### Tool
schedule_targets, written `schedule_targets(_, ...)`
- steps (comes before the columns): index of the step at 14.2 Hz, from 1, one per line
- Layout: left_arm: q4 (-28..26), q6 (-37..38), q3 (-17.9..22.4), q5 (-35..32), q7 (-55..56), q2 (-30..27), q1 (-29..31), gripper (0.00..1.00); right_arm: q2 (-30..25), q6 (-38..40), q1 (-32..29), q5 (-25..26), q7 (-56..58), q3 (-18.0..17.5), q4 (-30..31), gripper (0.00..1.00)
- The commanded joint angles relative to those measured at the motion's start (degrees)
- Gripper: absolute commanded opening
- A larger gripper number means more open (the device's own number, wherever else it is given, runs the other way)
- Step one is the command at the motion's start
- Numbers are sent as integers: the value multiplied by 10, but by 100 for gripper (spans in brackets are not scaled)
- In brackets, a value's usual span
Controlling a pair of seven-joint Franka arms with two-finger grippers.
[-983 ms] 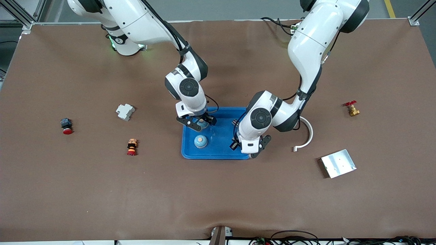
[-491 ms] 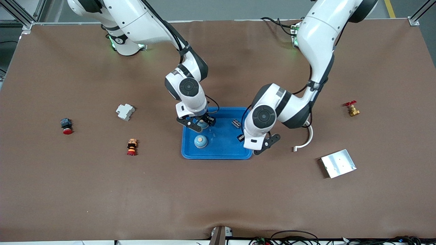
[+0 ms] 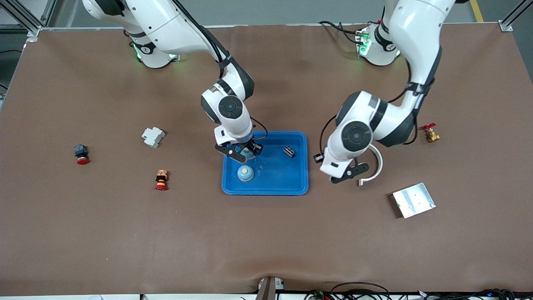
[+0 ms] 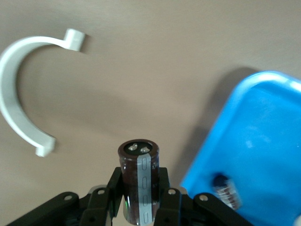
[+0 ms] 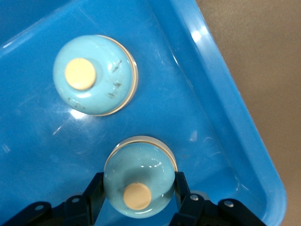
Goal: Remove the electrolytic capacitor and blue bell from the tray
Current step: 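Carry the capacitor toward the white bracket while the right gripper carries the bell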
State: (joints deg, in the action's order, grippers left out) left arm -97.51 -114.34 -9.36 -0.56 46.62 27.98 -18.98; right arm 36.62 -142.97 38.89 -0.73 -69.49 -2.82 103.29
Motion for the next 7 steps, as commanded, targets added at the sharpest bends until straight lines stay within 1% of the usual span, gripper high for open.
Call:
schedule_targets(1,-106,-3,-5,-8,-92,-96,48,8,-24,36,-3,14,-1,2,-5,0)
schedule_targets(4,-168,-4,-5,-6,-209,-148,106,8,-65,106,-27,14,56,2,-5,0)
schedule_targets(6,-189,-4,-5,-6,-284,-166,148,8,-103,164,-51,14,109,2,-4,0)
schedule_targets(7,-191,-4,-5,-6,-319,-166,169,8,-123,181,-61,14,134,2,1,0)
